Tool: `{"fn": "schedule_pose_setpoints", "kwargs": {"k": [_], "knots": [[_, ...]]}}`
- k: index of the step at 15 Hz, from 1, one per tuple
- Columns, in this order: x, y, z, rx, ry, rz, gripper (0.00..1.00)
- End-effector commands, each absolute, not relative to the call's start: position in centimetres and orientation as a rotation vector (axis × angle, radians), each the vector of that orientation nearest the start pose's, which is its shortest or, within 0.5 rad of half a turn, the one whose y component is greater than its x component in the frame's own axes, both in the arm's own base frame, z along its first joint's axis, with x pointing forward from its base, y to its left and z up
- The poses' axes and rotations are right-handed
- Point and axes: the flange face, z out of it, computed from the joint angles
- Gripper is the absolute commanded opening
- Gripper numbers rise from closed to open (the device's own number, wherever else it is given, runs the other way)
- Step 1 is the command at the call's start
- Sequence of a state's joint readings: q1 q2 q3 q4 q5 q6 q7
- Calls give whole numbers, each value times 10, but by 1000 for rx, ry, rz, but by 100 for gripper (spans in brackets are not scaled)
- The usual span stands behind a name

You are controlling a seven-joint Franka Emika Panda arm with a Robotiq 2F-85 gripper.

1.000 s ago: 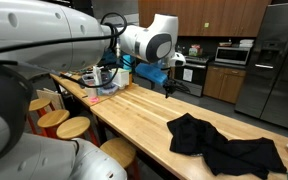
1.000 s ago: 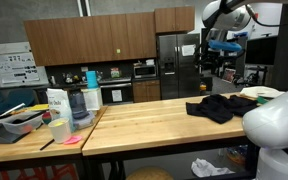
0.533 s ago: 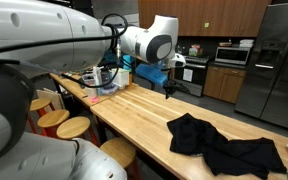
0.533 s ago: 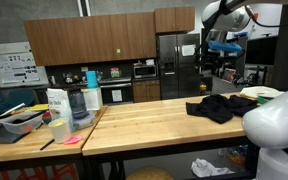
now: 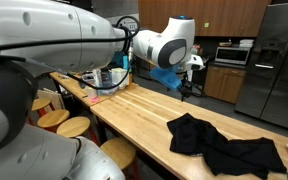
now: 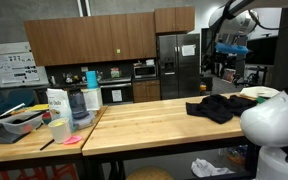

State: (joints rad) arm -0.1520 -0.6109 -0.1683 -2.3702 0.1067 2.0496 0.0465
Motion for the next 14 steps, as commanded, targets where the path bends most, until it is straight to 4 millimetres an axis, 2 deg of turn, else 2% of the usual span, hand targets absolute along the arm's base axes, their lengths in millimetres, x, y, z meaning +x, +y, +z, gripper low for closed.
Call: {"fn": "schedule_pose_setpoints", "kwargs": {"k": [1, 5, 9, 12, 14], "knots": [[388, -158, 565, -2912, 663, -538, 100], [408, -180, 546, -2959, 725, -610, 100], [424, -205, 515, -3029, 818, -621, 100], [428, -226, 492, -3036, 955, -596, 100], [430, -232, 479, -2964, 1069, -546, 100]]}}
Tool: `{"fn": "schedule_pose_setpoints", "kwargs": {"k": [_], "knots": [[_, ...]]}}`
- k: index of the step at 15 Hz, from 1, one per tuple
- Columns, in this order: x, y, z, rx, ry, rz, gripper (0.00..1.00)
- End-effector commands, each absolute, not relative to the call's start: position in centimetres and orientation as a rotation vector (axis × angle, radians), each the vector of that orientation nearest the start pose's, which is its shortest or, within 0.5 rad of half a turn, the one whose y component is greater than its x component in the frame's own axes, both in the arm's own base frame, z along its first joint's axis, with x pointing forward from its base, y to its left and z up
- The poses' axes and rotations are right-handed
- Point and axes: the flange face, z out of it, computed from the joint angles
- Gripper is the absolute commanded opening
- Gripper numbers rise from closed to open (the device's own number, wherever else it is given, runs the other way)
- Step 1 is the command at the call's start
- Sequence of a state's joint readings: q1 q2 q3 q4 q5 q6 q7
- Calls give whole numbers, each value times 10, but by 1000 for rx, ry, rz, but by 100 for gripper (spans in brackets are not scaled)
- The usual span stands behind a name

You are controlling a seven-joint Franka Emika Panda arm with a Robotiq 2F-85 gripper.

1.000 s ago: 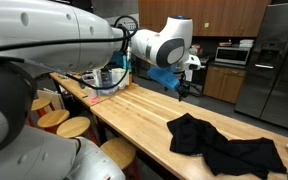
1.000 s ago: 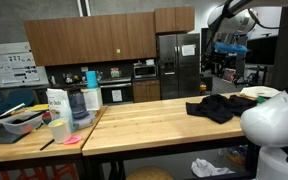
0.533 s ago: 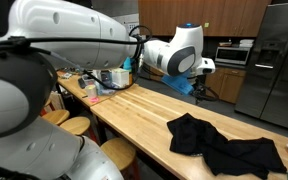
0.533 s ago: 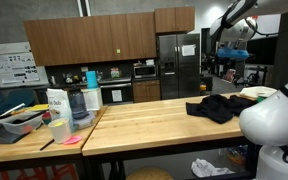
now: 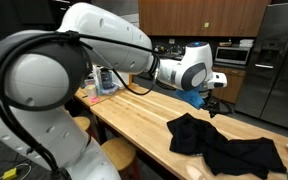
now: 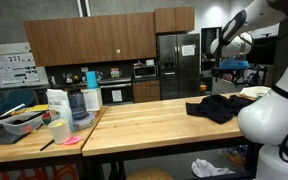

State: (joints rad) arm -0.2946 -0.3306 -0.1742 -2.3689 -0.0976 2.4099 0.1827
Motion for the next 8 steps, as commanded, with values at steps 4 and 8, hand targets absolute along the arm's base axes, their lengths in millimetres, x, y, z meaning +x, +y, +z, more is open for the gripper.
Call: {"fn": "schedule_pose_setpoints", "kwargs": {"k": [4, 8], "knots": [[437, -225, 464, -2773, 1256, -475, 100], [445, -216, 461, -2670, 1392, -510, 100]]}}
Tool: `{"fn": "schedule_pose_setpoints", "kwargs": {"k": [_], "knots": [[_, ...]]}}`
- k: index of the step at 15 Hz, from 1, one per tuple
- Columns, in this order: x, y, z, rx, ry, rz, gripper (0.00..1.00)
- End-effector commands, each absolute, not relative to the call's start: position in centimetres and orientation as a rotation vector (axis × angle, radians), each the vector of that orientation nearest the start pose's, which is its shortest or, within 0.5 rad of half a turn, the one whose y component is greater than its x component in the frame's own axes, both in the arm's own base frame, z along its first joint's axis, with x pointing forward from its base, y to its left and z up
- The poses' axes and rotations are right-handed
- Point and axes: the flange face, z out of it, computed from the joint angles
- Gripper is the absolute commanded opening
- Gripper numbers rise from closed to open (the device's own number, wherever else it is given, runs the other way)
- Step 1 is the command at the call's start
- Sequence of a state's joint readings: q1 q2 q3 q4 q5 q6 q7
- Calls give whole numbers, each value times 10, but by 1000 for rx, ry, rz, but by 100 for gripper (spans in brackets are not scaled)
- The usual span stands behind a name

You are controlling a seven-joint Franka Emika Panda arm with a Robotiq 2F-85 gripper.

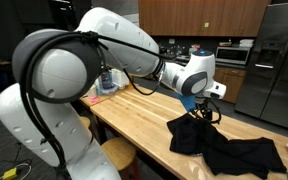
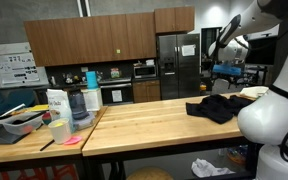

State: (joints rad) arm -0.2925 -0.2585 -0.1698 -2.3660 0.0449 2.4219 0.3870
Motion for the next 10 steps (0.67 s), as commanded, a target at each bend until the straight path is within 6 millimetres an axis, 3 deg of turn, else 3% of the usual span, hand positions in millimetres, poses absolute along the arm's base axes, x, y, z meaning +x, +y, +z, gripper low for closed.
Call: {"fn": "schedule_pose_setpoints", "kwargs": {"k": [1, 10], "knots": [[448, -215, 460, -2649, 1435, -515, 100], [476, -185, 441, -2514, 1570, -461, 100]]}}
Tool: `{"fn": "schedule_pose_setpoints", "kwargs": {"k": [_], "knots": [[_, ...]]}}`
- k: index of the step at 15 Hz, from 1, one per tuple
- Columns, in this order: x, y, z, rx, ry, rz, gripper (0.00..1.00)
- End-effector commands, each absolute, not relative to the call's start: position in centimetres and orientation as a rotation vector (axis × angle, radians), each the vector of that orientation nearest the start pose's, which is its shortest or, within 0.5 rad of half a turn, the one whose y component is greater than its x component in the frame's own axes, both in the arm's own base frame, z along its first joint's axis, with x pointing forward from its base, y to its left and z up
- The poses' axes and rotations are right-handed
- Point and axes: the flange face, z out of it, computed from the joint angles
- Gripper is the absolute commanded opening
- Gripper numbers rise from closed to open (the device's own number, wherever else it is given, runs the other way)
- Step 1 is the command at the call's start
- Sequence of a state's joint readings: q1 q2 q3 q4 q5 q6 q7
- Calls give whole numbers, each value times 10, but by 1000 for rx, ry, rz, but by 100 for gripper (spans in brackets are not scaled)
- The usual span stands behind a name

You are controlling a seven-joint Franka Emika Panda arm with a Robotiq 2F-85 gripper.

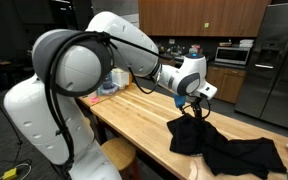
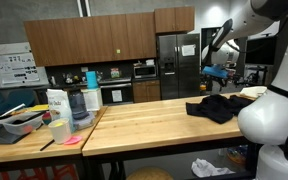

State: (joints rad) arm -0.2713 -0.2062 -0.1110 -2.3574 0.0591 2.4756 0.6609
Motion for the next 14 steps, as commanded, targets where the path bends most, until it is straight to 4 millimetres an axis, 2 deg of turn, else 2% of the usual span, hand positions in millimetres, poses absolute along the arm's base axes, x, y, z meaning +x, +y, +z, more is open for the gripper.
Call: {"fn": "schedule_pose_setpoints", "kwargs": {"k": [1, 9, 11, 14], "knots": [[467, -186, 441, -2555, 1547, -459, 100], [476, -180, 435, -2565, 1547, -432, 100], [479, -184, 427, -2569, 1568, -401, 100], [480, -202, 412, -2555, 1637, -361, 100]]}}
